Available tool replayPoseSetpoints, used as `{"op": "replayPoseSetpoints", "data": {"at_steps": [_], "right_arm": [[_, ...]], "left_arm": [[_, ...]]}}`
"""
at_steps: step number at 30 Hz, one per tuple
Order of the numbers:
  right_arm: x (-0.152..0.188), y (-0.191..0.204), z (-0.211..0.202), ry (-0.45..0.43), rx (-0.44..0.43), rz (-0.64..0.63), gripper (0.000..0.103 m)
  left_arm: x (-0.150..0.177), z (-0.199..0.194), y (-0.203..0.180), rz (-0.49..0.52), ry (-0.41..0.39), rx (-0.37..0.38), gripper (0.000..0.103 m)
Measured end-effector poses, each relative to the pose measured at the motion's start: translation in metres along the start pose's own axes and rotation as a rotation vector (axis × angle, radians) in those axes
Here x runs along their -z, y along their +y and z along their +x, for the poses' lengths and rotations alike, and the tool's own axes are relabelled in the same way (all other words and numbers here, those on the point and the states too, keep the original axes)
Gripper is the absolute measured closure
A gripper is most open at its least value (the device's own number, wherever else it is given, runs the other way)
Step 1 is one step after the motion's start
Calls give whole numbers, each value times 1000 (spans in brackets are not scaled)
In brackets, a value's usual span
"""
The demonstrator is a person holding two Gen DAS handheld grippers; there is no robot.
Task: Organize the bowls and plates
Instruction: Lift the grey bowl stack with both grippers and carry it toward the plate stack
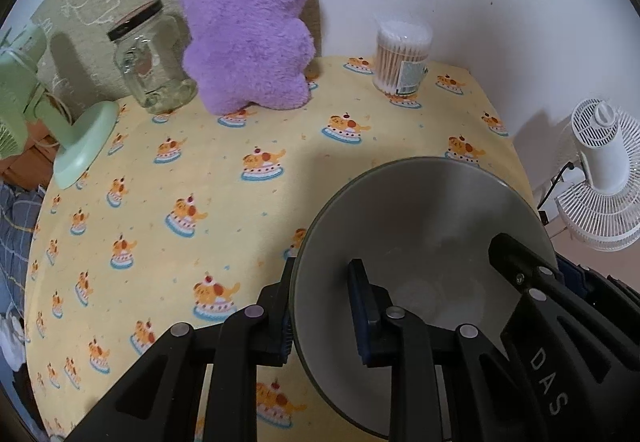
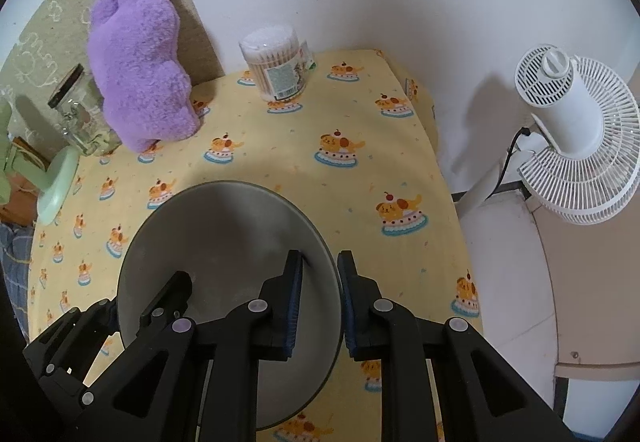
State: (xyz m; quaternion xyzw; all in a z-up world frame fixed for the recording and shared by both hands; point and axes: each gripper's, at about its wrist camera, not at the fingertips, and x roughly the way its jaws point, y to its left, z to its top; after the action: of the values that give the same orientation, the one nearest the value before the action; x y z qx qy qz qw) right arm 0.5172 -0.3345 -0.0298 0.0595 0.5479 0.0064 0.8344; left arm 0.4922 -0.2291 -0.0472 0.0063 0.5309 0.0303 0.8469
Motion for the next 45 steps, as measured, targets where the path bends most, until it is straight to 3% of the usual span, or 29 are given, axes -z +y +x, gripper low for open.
{"op": "replayPoseSetpoints", "data": {"at_steps": [8,24,45], "right_arm": [[13,17,-34,-21,-2,-17,82],[62,66,-117,-84,37,-7,82],[158,191,-171,-113,24,-9,82]], "left_arm": [[13,-33,17,-52,-18,12,81],[54,-109,70,-40,-77,73,81],[130,-168,209,-36,-113,69,81]]}}
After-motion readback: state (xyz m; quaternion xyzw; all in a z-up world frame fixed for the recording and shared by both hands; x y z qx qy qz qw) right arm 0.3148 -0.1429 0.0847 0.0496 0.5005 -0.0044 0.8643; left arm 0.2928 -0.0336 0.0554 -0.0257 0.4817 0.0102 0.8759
